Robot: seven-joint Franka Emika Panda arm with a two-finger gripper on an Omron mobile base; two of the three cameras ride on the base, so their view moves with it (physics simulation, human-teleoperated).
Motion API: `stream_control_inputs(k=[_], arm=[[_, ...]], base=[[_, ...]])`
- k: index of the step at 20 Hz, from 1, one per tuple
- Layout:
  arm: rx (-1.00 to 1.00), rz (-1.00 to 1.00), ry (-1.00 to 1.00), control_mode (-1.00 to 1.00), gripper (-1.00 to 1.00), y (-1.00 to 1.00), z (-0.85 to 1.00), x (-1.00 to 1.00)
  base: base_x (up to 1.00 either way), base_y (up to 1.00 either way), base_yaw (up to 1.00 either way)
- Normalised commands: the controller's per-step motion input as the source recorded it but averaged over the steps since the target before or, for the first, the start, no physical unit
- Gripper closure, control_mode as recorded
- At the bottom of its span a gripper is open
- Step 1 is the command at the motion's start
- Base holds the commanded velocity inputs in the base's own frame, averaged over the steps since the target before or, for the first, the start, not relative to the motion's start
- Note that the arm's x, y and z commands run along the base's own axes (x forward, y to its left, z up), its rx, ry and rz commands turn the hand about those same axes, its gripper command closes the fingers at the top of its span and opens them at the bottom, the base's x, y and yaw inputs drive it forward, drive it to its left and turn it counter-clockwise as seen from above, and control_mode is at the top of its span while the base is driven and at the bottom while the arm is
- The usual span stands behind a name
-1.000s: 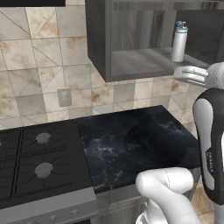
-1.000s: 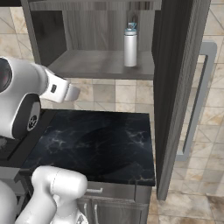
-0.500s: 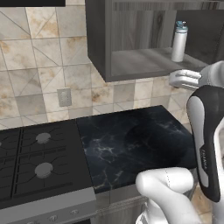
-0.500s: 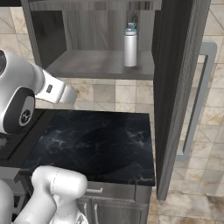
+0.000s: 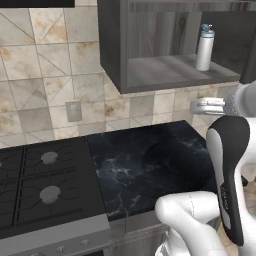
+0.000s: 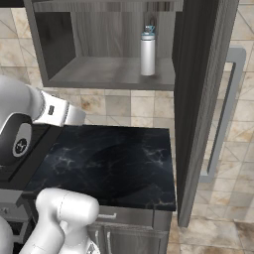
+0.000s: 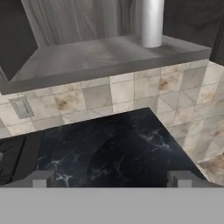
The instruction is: Sort all alcoholic drinks to one cabinet, and non-alcoholic drinks to the other.
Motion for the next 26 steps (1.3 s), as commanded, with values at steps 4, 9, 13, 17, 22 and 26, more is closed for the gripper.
stream_control_inputs(k=[4,9,13,17,22,26], arm=[[-0.08,0.06,0.02,-1.0,-1.0,0.0,0.0,-0.16],[-0.04,0.06,0.07,-1.0,-1.0,0.01,-0.01,-0.12],[0.0,0.05,0.11,-1.0,-1.0,0.07,0.0,-0.11],[0.0,0.02,0.08,-1.0,-1.0,0.06,0.0,-0.12],[0.0,0.0,0.05,-1.0,-1.0,0.07,0.0,-0.03],[0.0,0.0,0.04,-1.0,-1.0,0.04,-0.01,0.0]], base=[[0.0,0.0,0.0],[0.0,0.0,0.0],[0.0,0.0,0.0],[0.0,0.0,0.0],[0.0,0.0,0.0],[0.0,0.0,0.0]])
